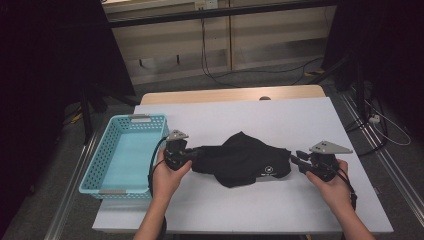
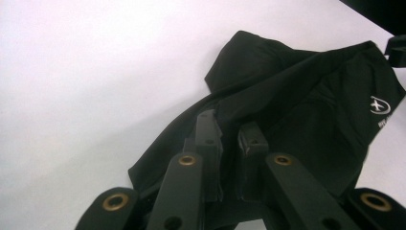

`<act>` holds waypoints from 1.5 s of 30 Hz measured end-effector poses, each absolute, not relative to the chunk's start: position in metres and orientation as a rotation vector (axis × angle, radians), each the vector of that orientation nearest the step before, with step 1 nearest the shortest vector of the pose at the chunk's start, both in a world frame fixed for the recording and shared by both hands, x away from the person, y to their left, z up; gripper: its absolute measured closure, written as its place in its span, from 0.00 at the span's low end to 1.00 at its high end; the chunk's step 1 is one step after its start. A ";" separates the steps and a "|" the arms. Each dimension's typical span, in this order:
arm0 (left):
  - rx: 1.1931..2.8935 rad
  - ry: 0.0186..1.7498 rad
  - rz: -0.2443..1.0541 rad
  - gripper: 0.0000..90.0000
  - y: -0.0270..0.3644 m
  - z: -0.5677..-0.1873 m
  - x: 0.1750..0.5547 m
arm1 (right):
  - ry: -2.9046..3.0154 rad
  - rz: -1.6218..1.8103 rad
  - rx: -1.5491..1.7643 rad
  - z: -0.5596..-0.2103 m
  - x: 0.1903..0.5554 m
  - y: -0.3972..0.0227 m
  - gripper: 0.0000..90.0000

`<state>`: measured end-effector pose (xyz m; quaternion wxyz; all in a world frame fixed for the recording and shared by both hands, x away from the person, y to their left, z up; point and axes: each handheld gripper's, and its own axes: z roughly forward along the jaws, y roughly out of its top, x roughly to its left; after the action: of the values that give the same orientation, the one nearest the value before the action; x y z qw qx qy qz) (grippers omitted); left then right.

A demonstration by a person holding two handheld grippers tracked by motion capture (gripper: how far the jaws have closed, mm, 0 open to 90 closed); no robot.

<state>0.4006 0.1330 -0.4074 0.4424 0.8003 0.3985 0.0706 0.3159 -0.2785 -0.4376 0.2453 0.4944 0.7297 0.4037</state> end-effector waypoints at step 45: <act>1.963 0.927 0.213 0.33 0.127 -0.400 0.396 | 2.095 1.082 1.350 -0.446 0.321 -0.258 0.68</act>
<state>0.3960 0.1269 -0.3998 0.4620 0.7981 0.3768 0.0868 0.3212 -0.2582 -0.4464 0.2105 0.4858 0.7537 0.3893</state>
